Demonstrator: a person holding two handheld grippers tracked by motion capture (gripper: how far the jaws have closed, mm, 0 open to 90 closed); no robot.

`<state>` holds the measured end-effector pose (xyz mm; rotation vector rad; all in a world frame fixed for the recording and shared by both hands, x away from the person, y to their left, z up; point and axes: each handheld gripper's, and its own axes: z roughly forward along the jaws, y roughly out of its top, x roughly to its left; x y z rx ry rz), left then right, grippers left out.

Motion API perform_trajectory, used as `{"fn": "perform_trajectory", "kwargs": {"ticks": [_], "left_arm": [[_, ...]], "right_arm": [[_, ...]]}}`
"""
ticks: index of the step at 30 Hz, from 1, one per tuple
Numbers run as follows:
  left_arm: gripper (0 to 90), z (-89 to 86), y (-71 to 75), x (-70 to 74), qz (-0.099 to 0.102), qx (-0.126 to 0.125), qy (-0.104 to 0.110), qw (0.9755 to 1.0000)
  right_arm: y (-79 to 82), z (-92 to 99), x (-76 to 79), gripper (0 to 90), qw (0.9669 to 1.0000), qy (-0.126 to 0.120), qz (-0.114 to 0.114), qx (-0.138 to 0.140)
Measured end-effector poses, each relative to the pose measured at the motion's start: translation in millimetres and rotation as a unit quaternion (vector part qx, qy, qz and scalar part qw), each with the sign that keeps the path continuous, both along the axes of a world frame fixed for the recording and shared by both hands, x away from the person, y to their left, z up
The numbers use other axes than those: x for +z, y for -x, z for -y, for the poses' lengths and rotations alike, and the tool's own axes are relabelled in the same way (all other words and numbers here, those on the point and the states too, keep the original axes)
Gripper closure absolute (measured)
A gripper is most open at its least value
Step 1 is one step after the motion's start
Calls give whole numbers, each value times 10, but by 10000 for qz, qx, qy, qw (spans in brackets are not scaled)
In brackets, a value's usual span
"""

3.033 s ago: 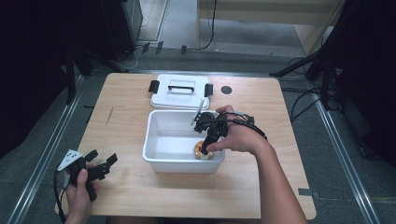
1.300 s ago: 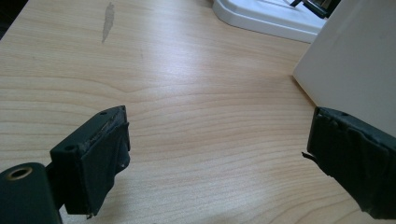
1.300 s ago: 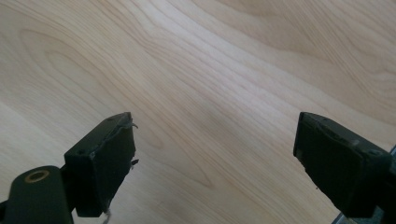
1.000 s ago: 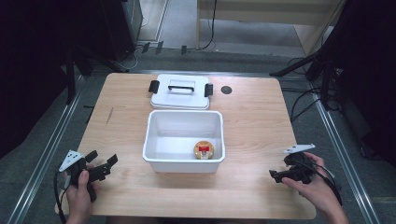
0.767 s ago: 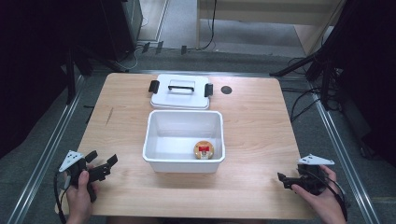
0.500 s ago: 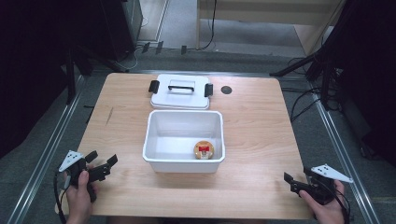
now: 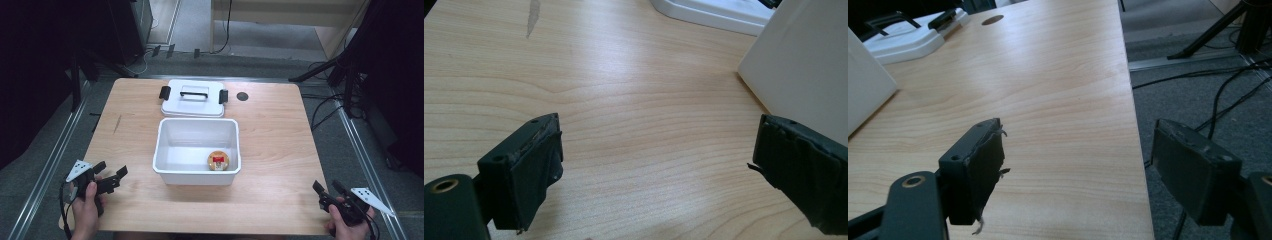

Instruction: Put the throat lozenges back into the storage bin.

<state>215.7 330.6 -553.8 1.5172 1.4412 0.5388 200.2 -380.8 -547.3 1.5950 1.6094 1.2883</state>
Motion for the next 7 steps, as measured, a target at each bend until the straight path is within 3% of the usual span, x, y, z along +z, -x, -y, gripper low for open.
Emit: {"fn": "perform_trajectory", "kwargs": {"ticks": [2,3,7], "left_arm": [[64,2,-2,-1,-3,-3,8,10000],[64,3,-2,-1,-1,-1,10,10000],[64,-1,-1,-1,-6,-9,9,10000]], "right_arm": [[-17,-42,2,197,9997,174,-178,-1],[-39,-95,3,188,9987,383,-320,37],[-55,-162,1,187,9969,662,-420,15]]}}
